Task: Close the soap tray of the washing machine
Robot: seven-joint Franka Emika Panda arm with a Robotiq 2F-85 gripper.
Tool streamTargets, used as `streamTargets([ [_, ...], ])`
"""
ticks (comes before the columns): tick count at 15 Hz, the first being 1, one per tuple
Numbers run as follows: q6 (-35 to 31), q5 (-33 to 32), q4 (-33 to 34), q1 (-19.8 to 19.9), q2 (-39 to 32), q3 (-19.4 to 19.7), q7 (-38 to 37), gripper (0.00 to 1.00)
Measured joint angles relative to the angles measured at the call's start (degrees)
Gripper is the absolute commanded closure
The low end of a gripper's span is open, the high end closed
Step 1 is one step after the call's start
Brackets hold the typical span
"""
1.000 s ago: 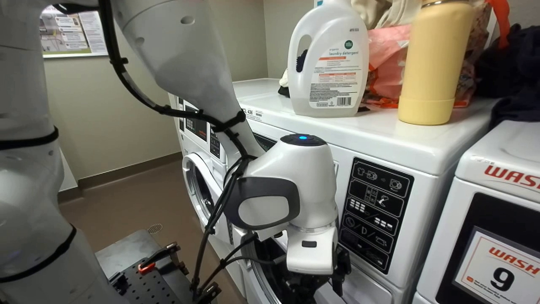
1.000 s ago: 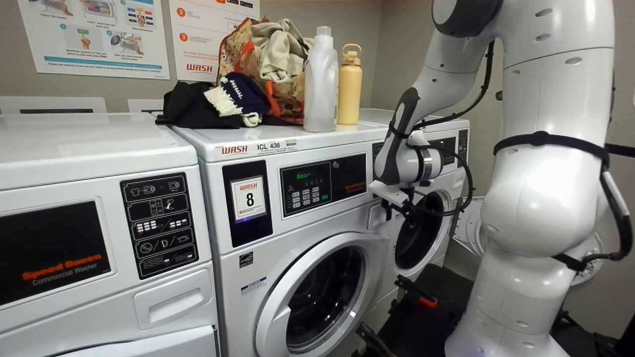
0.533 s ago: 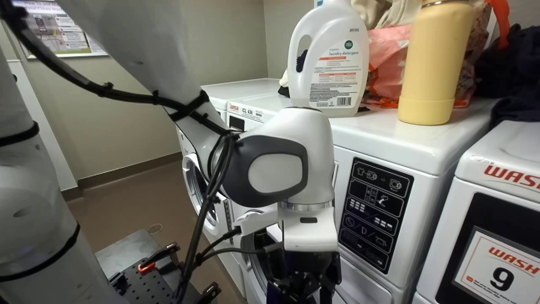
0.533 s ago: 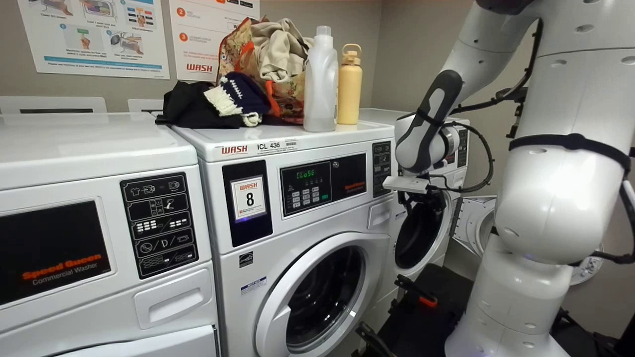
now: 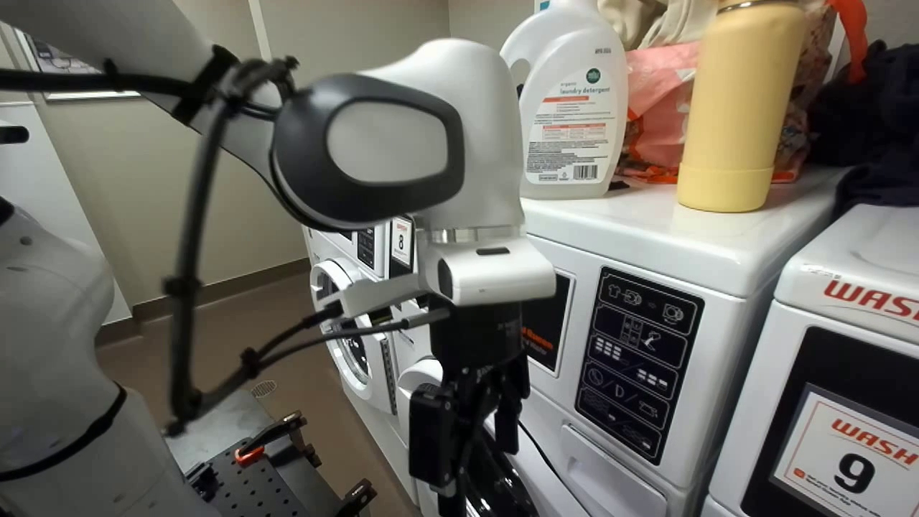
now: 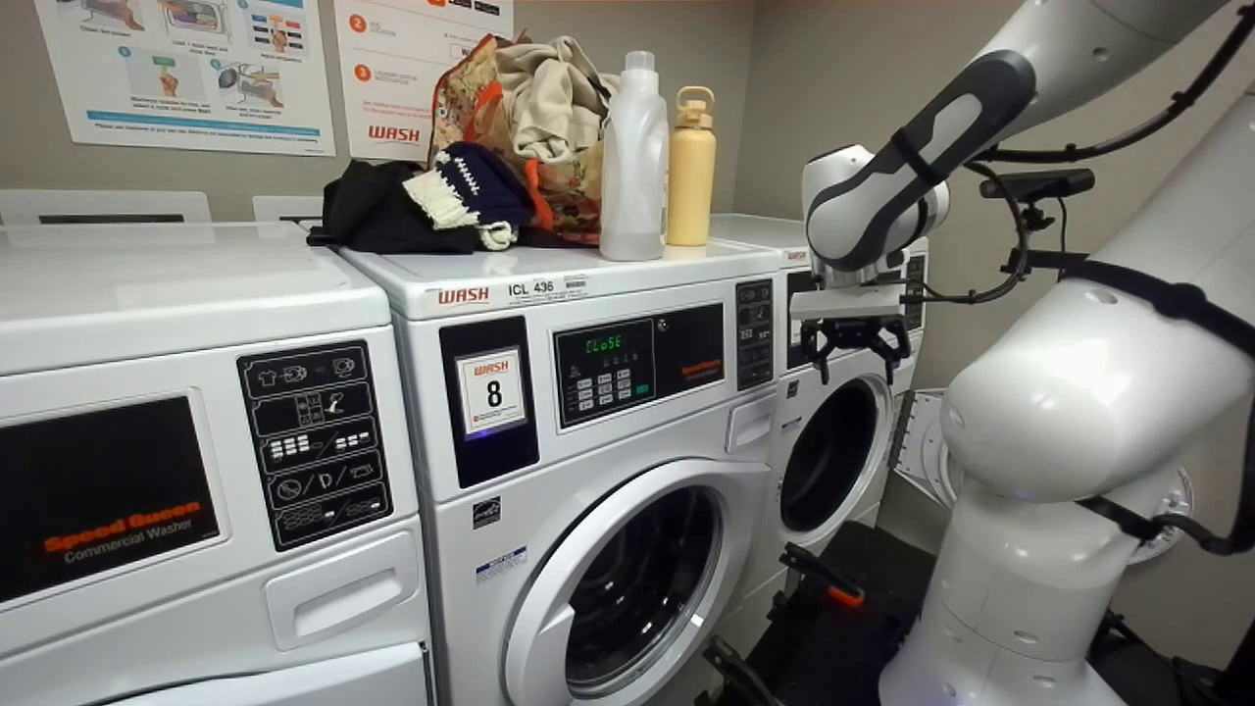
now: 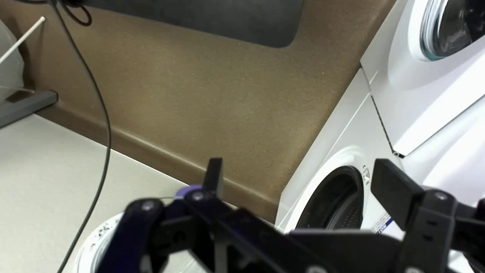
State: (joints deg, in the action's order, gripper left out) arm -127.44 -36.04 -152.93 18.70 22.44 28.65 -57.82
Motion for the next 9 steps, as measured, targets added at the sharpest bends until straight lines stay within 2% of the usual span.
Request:
streamTargets([
  [4, 6.82, 4.89, -2.49, 6.18, 10.66, -6.38, 10.98, 0.0],
  [9, 10.54, 9.74, -4.5, 9.86, 18.43, -10.86, 18.32, 0.0],
])
